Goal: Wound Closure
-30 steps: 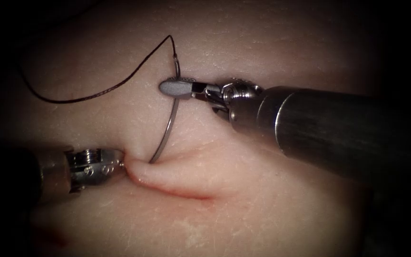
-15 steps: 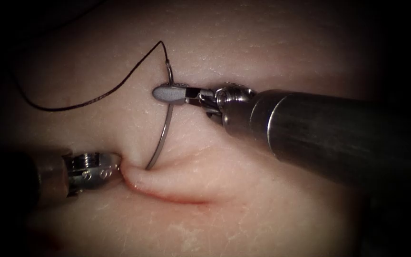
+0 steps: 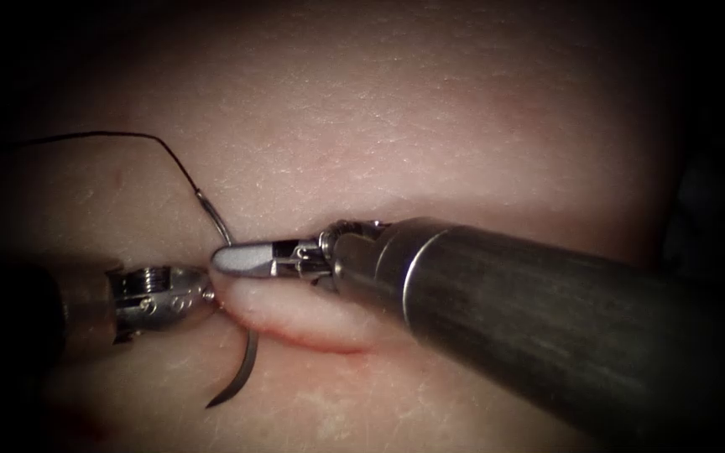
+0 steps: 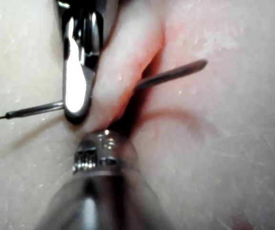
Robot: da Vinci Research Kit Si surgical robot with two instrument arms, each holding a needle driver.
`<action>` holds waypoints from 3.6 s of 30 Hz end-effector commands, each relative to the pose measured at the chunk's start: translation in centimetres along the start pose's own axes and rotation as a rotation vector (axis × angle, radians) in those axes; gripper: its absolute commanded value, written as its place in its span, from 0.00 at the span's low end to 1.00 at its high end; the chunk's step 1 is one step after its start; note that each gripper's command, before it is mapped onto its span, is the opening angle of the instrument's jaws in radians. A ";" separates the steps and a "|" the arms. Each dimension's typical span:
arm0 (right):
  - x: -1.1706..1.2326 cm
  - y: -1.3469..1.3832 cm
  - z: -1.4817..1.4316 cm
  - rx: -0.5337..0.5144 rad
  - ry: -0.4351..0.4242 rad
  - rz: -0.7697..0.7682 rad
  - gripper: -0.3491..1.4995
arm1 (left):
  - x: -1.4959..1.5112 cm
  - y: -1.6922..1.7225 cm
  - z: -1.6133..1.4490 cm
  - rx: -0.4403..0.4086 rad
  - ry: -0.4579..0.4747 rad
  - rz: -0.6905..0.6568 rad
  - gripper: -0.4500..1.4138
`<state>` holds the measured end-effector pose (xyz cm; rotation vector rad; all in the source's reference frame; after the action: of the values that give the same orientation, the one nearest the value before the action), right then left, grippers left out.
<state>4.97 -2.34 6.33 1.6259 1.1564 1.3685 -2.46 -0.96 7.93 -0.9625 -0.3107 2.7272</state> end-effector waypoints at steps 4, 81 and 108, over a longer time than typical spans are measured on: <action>0.07 0.01 0.02 -0.013 0.029 -0.006 0.00 | -0.03 0.07 0.10 -0.004 0.002 0.000 0.00; 1.58 -0.27 -1.67 -0.151 0.251 -0.987 0.12 | 0.15 0.38 -0.33 -0.067 0.647 0.467 0.38; 1.19 -0.46 -1.53 -0.105 0.014 -1.125 0.00 | 0.40 0.31 -0.74 -0.460 0.751 0.029 0.00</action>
<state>3.34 -1.04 6.55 0.6236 1.5887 0.6557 -2.29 -1.00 6.93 -2.0131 -0.8020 2.1139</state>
